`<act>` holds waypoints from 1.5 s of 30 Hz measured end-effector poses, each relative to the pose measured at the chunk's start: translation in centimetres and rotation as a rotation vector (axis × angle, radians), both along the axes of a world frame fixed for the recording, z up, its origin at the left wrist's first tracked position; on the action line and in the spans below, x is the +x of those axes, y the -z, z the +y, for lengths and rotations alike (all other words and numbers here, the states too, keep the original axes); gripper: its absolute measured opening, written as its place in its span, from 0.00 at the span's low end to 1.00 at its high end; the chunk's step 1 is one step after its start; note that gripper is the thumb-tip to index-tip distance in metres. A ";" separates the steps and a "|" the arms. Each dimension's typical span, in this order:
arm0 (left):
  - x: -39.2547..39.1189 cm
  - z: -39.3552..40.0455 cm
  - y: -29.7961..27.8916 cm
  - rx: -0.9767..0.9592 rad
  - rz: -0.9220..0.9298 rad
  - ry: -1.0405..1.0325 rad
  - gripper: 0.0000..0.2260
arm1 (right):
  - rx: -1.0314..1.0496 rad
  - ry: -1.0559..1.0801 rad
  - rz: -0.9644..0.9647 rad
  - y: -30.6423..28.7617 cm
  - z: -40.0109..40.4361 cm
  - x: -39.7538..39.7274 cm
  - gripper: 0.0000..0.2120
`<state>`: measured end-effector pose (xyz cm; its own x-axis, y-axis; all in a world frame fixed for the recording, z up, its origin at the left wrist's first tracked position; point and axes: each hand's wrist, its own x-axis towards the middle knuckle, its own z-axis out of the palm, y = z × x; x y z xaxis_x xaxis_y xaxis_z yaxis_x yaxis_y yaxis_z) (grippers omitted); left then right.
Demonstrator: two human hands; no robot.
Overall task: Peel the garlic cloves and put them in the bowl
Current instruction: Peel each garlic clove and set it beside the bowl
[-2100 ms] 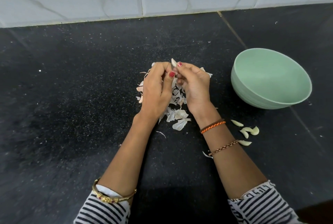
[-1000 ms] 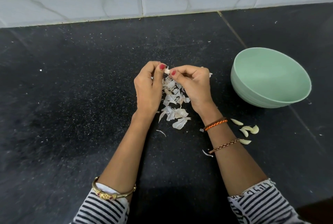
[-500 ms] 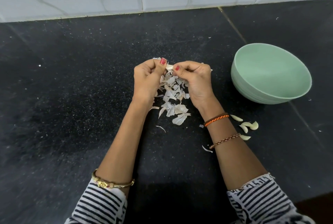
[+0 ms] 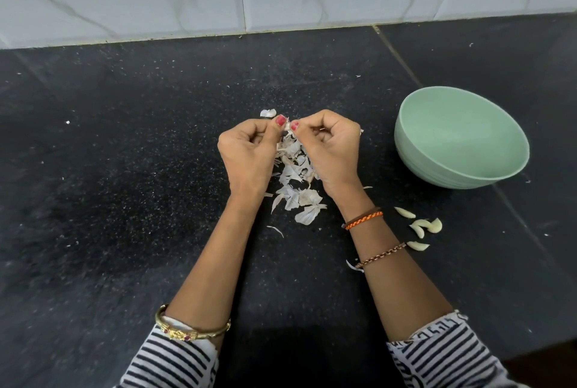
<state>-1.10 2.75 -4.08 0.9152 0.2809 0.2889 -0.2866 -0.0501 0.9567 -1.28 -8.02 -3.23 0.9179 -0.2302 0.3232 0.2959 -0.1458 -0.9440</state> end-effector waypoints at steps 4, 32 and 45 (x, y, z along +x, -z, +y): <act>0.1 0.0 0.1 -0.003 0.009 -0.006 0.11 | -0.112 0.048 -0.064 0.4 0.4 -0.2 0.08; 0.2 -0.2 -0.4 -0.042 0.079 0.179 0.10 | 0.005 0.115 0.161 -1.4 0.0 -0.4 0.07; 0.3 -0.1 -0.5 -0.083 0.048 0.110 0.10 | 0.215 0.046 0.281 -2.2 0.2 -0.6 0.10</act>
<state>-0.83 2.62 -3.57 0.9540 0.1997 0.2237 -0.2396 0.0589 0.9691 -1.88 -7.83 -1.01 0.9512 -0.3086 -0.0011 0.0176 0.0577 -0.9982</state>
